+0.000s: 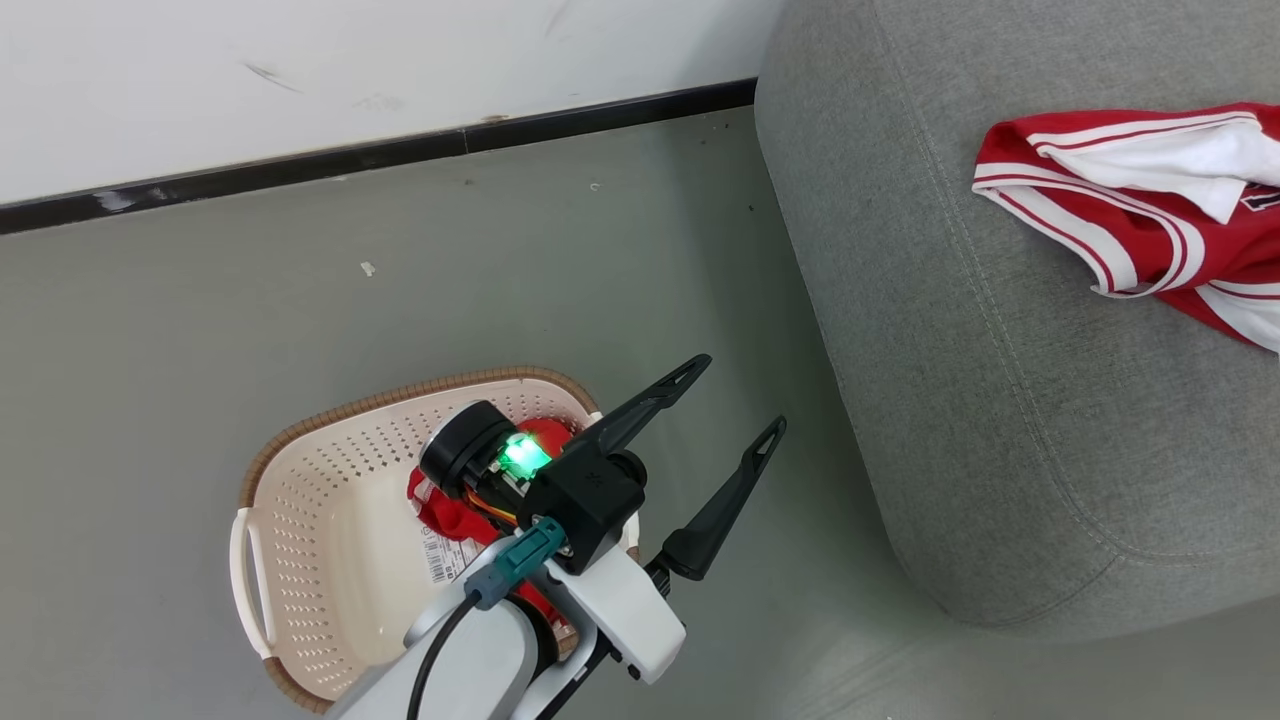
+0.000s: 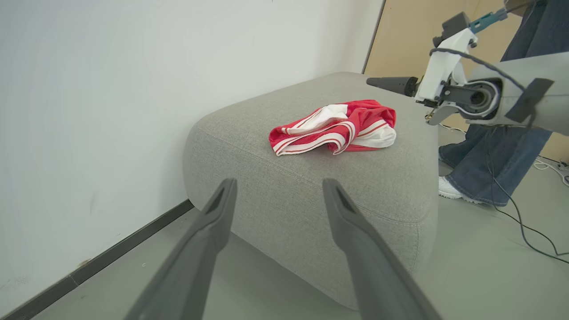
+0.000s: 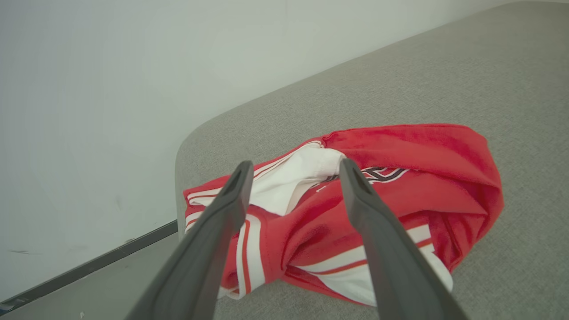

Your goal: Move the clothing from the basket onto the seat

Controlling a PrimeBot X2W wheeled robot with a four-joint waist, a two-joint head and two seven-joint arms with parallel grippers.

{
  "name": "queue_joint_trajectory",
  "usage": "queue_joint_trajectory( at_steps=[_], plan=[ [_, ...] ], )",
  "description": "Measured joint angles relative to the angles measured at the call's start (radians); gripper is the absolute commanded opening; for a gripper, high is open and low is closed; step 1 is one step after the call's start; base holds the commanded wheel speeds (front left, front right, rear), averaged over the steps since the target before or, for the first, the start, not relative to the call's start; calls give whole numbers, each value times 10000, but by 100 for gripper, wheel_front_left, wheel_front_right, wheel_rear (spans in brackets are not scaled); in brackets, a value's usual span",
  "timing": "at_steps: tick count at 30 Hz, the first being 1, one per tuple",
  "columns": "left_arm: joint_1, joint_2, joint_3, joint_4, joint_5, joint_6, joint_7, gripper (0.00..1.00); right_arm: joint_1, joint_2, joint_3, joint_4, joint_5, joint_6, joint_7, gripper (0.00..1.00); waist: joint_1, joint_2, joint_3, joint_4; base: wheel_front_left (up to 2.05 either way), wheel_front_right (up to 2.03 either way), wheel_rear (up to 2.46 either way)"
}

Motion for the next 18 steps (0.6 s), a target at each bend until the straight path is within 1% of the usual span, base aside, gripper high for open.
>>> queue_joint_trajectory(
  at_steps=[7, 13, 18],
  plan=[
    [0, 27, 151, 54, -13, 2, -96, 100, 33, 121, -84, -502, -21, 0, -10, 100, 0, 0, -74, -66, 0, 0, 0],
    [2, 61, 420, 119, -104, 33, -267, 100, 221, 165, 360, -1315, -261, 0, -12, 100, 0, 0, -176, -95, 0, 0, 0],
    [18, 125, 725, 263, -192, 165, -491, 100, 279, 309, 750, -2061, -322, 0, -12, 100, 0, 0, -301, -115, 0, 0, 0]
  ],
)
